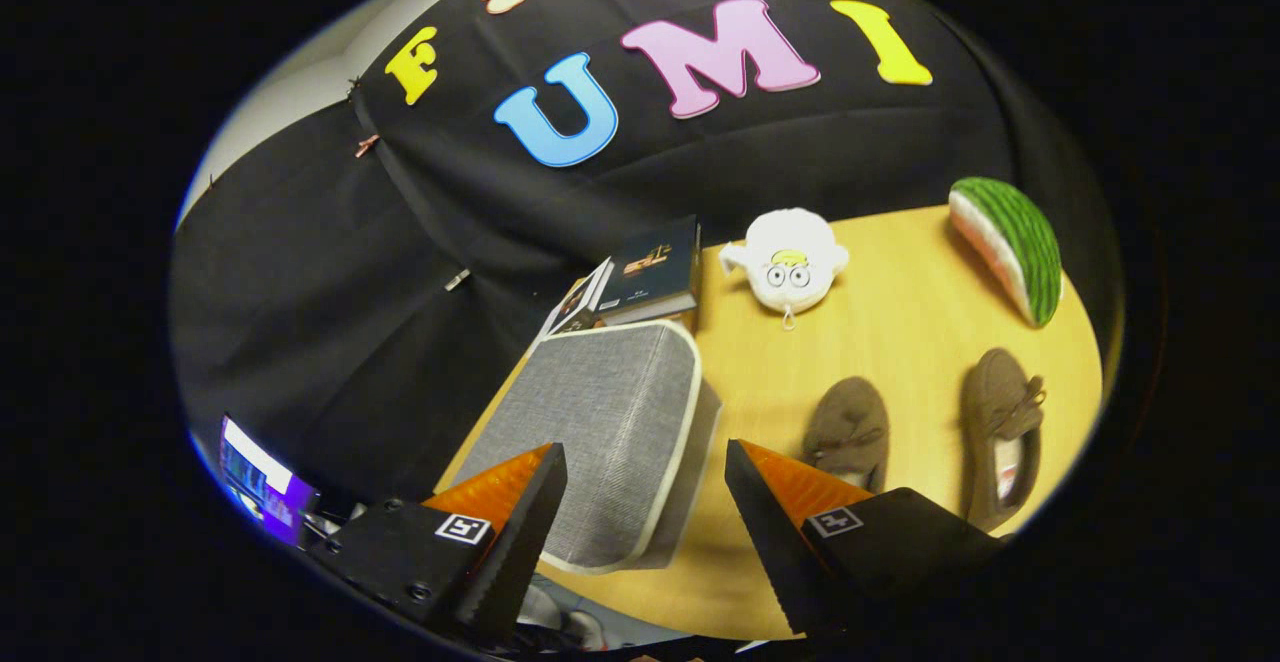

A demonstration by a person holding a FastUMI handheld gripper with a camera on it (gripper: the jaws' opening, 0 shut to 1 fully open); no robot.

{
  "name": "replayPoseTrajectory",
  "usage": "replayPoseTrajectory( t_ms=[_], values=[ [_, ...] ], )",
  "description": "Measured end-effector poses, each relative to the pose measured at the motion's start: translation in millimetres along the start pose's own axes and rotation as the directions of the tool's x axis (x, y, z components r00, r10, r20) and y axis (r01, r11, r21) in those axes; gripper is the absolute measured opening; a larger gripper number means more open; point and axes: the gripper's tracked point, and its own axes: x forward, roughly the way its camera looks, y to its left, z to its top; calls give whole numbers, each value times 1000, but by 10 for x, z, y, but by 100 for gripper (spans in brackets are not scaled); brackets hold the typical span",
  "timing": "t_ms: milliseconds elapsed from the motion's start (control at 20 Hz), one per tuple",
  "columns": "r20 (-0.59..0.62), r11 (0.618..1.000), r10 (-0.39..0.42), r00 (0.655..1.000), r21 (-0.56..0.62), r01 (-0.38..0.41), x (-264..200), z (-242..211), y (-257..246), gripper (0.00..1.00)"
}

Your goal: Open the storage box then place both shoes into the box .Put the left shoe in first, then the right shoe, with the right side of both shoes facing outward in a uniform manner.

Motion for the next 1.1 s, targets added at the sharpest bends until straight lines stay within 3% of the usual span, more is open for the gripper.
replayPoseTrajectory(
  t_ms=[200, 500, 600, 750, 850, 950, 1100],
  values=[
    [-109, 991, 110, 988, 92, -100, 158, -335, 81, 98],
    [-190, 969, 154, 970, 220, -111, 443, -564, -86, 98],
    [-220, 942, 222, 950, 300, -150, 497, -631, -25, 98],
    [-238, 865, 330, 914, 465, -191, 582, -701, 47, 98],
    [-237, 817, 359, 903, 548, -181, 639, -703, 54, 96],
    [-244, 799, 380, 892, 573, -184, 650, -708, 72, 95],
    [-258, 790, 394, 882, 586, -181, 639, -715, 96, 72]
  ],
)
